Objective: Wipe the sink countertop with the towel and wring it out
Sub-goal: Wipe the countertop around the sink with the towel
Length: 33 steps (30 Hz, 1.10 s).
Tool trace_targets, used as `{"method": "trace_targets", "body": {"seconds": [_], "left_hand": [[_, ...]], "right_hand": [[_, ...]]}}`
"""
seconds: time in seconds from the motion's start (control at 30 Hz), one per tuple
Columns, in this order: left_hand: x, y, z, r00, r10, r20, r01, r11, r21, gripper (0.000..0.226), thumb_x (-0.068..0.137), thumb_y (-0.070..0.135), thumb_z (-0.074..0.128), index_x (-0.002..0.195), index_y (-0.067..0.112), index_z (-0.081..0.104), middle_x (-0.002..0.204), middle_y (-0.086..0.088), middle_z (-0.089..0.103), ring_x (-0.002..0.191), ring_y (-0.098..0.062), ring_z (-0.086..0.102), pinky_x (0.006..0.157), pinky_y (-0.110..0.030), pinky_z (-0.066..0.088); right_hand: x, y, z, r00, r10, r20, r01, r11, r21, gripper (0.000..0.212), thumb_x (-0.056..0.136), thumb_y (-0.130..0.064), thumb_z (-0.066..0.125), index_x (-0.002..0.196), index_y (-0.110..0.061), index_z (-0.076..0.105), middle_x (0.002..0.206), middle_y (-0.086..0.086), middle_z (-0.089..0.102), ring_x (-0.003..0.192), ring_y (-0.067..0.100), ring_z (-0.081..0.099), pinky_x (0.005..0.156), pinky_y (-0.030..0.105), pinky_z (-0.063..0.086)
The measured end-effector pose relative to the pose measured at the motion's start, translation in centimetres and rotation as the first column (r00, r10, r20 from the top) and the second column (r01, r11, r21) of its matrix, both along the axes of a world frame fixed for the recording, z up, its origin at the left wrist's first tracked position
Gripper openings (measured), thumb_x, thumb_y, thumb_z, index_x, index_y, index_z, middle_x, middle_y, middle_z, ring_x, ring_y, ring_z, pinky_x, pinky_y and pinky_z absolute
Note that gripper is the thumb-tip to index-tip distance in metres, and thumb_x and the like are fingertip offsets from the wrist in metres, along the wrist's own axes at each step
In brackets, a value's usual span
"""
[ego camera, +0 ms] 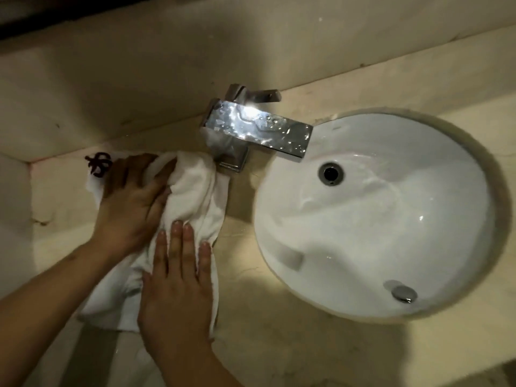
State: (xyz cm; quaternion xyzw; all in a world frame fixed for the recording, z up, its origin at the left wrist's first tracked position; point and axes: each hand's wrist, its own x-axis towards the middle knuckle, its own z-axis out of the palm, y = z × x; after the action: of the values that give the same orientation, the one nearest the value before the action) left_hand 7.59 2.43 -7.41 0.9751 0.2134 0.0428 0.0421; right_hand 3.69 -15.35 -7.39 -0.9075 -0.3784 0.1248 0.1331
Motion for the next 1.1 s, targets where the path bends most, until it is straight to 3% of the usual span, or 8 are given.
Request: {"method": "trace_targets", "body": {"seconds": [0.1,0.3,0.47,0.57,0.77,0.87,0.97,1.1], "left_hand": [[0.5,-4.1,0.3,1.0,-0.007,0.01,0.007,0.999,-0.031,0.053,0.102,0.039,0.039,0.153,0.026,0.05,0.145,-0.022,0.046,0.125,-0.05,0.043,0.108,-0.061,0.036],[2.4,-10.8,0.1,0.997,0.037,0.074,-0.038,0.999,0.011,0.051,0.104,0.036,0.045,0.154,0.027,0.049,0.148,-0.018,0.048,0.136,-0.042,0.039,0.118,-0.062,0.028],[2.8,-11.8,-0.2,0.994,0.073,0.086,-0.074,0.997,0.01,0.05,0.105,0.038,0.044,0.154,0.027,0.048,0.149,-0.018,0.047,0.136,-0.041,0.038,0.122,-0.062,0.023],[2.0,-11.3,-0.2,0.993,0.094,0.074,-0.095,0.995,0.016,0.052,0.107,0.041,0.042,0.156,0.028,0.044,0.147,-0.02,0.046,0.134,-0.044,0.041,0.123,-0.06,0.021],[-3.2,-9.1,0.3,0.95,0.302,0.078,-0.298,0.953,-0.059,0.048,0.105,0.04,0.043,0.15,0.026,0.05,0.141,-0.02,0.046,0.128,-0.041,0.038,0.119,-0.061,0.028],[-7.9,-7.5,0.9,0.914,0.403,0.053,-0.394,0.91,-0.127,0.046,0.105,0.038,0.044,0.149,0.023,0.05,0.14,-0.023,0.045,0.128,-0.042,0.039,0.116,-0.061,0.03],[-12.7,-6.8,1.4,0.88,0.473,0.04,-0.462,0.874,-0.152,0.043,0.107,0.027,0.051,0.149,0.02,0.049,0.14,-0.028,0.043,0.128,-0.048,0.041,0.113,-0.062,0.034],[-16.0,-7.5,1.7,0.85,0.526,0.009,-0.518,0.839,-0.168,0.044,0.107,0.023,0.052,0.151,0.017,0.048,0.142,-0.032,0.04,0.132,-0.05,0.037,0.114,-0.058,0.033]], "right_hand": [[0.3,-3.5,0.1,0.999,-0.032,0.018,0.033,0.999,-0.011,0.073,0.099,-0.044,0.051,0.161,-0.011,0.033,0.171,0.015,0.018,0.16,0.031,0.013,0.124,0.052,0.012],[2.2,-10.0,-0.2,0.998,-0.041,0.052,0.041,0.999,0.005,0.069,0.099,-0.043,0.049,0.159,-0.011,0.038,0.17,0.014,0.023,0.159,0.03,0.017,0.124,0.051,0.015],[2.9,-11.1,0.0,0.999,-0.034,0.03,0.033,0.999,0.032,0.072,0.099,-0.041,0.051,0.161,-0.012,0.031,0.171,0.011,0.023,0.159,0.03,0.018,0.125,0.052,0.013],[3.0,-10.9,0.4,1.0,-0.007,0.022,0.006,1.0,0.027,0.072,0.101,-0.038,0.05,0.164,-0.012,0.025,0.172,0.011,0.018,0.161,0.029,0.01,0.127,0.051,0.008],[1.5,-9.3,0.4,0.975,0.216,-0.051,-0.21,0.972,0.103,0.071,0.096,-0.022,0.04,0.164,-0.008,0.022,0.172,0.012,0.016,0.161,0.025,0.005,0.13,0.046,0.013],[-1.4,-7.4,0.1,0.936,0.349,-0.04,-0.344,0.933,0.104,0.071,0.097,-0.027,0.037,0.162,-0.003,0.022,0.171,0.017,0.017,0.16,0.029,0.009,0.129,0.047,0.018],[-5.1,-6.3,0.4,0.897,0.441,-0.034,-0.439,0.897,0.05,0.071,0.099,-0.03,0.024,0.163,-0.001,0.018,0.171,0.02,0.014,0.161,0.032,0.006,0.13,0.047,0.012],[-8.9,-6.0,1.1,0.892,0.452,0.0,-0.451,0.892,-0.006,0.072,0.099,-0.037,0.024,0.162,-0.002,0.021,0.171,0.018,0.02,0.16,0.032,0.011,0.13,0.046,0.007]]}}
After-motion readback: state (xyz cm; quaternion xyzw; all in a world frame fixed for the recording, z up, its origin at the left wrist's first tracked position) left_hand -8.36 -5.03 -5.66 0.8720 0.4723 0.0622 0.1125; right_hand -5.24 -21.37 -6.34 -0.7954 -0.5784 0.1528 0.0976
